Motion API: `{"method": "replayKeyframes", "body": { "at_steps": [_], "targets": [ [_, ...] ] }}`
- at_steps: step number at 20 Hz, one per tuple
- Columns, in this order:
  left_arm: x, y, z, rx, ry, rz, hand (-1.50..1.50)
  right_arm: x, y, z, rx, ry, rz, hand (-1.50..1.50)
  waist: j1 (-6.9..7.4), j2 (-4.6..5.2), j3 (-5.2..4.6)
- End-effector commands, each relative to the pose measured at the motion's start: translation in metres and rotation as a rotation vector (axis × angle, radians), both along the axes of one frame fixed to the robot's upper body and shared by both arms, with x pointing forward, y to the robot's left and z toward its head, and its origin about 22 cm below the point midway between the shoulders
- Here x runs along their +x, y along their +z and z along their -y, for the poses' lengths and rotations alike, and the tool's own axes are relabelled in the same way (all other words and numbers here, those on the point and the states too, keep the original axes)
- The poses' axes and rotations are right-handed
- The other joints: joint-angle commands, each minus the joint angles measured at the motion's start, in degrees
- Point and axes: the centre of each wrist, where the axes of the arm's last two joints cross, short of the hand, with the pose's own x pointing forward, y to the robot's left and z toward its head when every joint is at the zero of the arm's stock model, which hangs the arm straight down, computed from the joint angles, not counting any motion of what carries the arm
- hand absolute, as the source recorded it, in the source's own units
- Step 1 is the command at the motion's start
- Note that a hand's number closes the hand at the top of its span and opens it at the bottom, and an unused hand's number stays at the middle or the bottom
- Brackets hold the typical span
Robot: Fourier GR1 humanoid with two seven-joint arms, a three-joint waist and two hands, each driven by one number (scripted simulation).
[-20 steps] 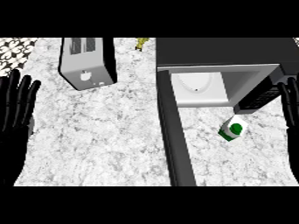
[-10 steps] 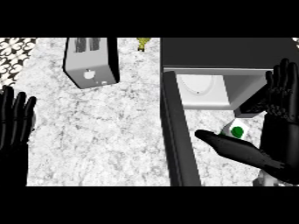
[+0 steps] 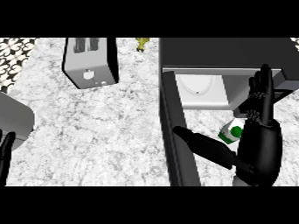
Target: Pick up the milk, place it into the microwave and close the microwave
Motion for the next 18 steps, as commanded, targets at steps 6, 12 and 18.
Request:
{"method": "replayKeyframes", "body": {
  "at_steps": [6, 12, 18],
  "targets": [
    [-0.033, -0.015, -0.027, -0.013, 0.002, 0.001, -1.5, -0.008, -0.015, 0.008, 0.009, -0.102, -0.065, -1.5, -0.07, 0.0, -0.01],
    [-0.054, -0.009, -0.023, -0.02, -0.011, -0.015, -1.5, -0.011, -0.047, 0.014, 0.015, -0.088, -0.117, -1.5, 0.2, -0.06, 0.01],
    [-0.061, 0.003, -0.027, -0.001, -0.005, -0.014, -1.5, 0.001, -0.081, 0.034, 0.055, -0.15, -0.144, -1.5, 0.14, 0.03, 0.05]
  ]
}}
